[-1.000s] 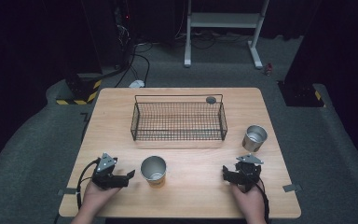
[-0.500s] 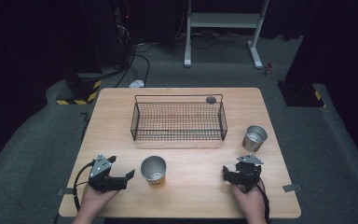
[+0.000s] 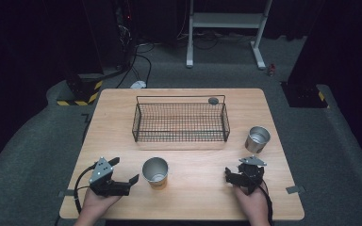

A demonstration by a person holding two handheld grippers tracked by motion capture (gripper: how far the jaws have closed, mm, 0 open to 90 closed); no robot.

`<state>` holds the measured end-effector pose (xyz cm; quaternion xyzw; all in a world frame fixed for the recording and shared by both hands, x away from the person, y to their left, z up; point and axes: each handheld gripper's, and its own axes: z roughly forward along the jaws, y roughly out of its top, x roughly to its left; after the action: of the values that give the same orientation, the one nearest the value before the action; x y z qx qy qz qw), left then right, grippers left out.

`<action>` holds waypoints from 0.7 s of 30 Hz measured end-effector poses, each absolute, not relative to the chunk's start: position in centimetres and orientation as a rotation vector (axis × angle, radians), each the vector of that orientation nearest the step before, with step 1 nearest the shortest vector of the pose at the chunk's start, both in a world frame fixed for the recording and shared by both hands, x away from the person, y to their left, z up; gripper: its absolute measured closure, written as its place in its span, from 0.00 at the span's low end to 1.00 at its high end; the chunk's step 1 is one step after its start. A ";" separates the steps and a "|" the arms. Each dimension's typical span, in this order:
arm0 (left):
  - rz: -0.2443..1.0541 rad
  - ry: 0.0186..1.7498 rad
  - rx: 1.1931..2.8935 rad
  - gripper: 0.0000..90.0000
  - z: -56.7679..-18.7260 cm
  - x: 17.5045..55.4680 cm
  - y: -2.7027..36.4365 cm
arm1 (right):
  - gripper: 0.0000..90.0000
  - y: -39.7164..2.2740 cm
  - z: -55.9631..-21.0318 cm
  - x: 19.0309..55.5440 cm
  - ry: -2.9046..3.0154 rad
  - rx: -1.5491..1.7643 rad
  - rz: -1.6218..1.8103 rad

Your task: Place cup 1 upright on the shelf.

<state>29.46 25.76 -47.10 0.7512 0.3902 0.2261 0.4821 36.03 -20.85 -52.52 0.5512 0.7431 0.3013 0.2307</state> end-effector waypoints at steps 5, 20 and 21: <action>0.495 0.933 1.810 0.01 -47.1 28.6 25.1 | 0.11 -20.8 -52.5 36.0 2.044 1.516 0.829; 0.472 0.867 1.841 0.01 -47.4 28.0 22.7 | 0.11 -20.9 -52.5 36.0 2.045 1.513 0.829; 0.463 0.865 1.845 0.01 -47.4 28.0 22.5 | 0.12 -20.9 -52.5 36.0 2.045 1.512 0.829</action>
<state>28.01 22.51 -47.42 0.7635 0.3580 0.1917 0.5022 36.01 -20.86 -52.52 0.5499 0.7437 0.3017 0.2311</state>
